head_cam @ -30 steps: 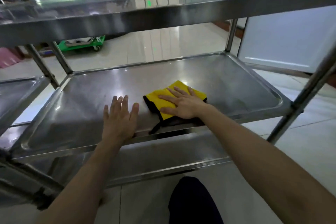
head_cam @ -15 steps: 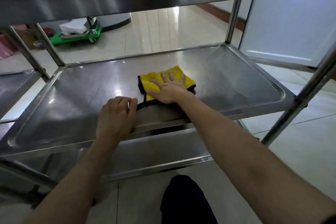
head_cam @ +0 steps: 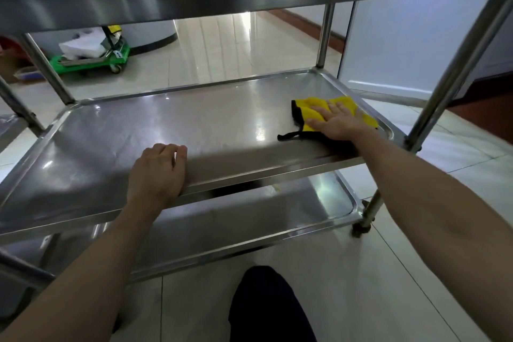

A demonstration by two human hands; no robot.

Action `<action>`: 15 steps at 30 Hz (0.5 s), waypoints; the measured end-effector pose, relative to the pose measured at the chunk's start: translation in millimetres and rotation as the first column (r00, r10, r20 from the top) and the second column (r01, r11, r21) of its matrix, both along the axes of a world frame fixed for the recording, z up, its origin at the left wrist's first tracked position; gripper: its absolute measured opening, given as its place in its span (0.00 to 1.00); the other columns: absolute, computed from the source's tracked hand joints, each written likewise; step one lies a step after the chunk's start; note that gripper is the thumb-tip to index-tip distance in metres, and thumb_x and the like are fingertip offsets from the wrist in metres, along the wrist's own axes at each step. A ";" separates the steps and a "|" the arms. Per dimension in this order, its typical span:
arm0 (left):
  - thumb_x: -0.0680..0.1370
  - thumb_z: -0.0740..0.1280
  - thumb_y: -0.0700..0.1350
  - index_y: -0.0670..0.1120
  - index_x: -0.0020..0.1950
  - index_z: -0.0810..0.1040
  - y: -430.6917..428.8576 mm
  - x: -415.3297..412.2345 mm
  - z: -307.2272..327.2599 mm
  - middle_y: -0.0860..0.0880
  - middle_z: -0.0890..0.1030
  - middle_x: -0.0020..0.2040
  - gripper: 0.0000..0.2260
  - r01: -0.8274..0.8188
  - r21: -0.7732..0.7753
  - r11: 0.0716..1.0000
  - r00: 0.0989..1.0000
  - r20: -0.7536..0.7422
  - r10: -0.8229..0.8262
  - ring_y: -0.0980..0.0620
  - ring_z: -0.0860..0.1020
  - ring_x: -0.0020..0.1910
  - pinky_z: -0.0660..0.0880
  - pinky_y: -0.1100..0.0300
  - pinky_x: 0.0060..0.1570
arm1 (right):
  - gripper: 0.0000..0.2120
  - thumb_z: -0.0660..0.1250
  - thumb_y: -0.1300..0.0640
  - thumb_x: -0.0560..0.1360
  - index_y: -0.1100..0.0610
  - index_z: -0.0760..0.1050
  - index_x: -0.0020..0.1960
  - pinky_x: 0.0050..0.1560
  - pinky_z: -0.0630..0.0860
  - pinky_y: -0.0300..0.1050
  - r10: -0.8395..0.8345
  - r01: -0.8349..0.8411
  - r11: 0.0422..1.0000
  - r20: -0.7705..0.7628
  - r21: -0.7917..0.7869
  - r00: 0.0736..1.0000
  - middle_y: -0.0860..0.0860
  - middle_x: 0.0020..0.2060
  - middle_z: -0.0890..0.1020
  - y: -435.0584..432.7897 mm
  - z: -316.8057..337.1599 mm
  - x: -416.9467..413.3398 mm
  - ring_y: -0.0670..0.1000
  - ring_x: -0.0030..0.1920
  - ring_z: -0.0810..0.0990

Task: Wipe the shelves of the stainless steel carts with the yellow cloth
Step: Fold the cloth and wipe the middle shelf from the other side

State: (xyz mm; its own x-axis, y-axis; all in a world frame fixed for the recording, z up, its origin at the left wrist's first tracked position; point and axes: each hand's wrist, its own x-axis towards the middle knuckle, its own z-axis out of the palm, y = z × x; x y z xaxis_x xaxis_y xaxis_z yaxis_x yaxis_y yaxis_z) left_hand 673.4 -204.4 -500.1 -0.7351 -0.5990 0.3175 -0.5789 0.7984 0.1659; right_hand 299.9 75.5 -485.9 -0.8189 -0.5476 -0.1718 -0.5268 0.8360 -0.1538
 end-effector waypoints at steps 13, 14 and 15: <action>0.84 0.42 0.56 0.41 0.66 0.78 -4.8 -5.1 2.8 0.39 0.81 0.64 0.30 0.035 -0.031 0.999 0.988 0.152 -0.030 0.37 0.76 0.60 0.74 0.42 0.58 | 0.34 0.46 0.25 0.81 0.32 0.49 0.85 0.78 0.35 0.76 0.368 -0.373 0.925 -0.070 -0.075 0.927 0.48 0.88 0.45 -100.9 -10.2 205.1 0.57 0.87 0.41; 0.83 0.43 0.55 0.42 0.65 0.78 -6.1 -4.5 3.2 0.39 0.81 0.63 0.29 0.037 -0.029 0.999 0.987 0.158 -0.032 0.37 0.76 0.59 0.74 0.42 0.57 | 0.33 0.46 0.25 0.82 0.32 0.49 0.85 0.80 0.36 0.74 0.385 -0.392 0.915 -0.084 -0.094 0.919 0.47 0.88 0.46 -92.2 -8.3 200.4 0.55 0.87 0.42; 0.83 0.43 0.55 0.43 0.63 0.78 -7.5 -4.3 2.9 0.40 0.81 0.62 0.28 0.046 -0.043 0.998 0.985 0.168 -0.038 0.38 0.75 0.58 0.74 0.43 0.57 | 0.32 0.47 0.26 0.82 0.31 0.50 0.85 0.81 0.37 0.72 0.398 -0.408 0.907 -0.099 -0.107 0.912 0.45 0.88 0.48 -80.9 -7.6 193.6 0.53 0.87 0.44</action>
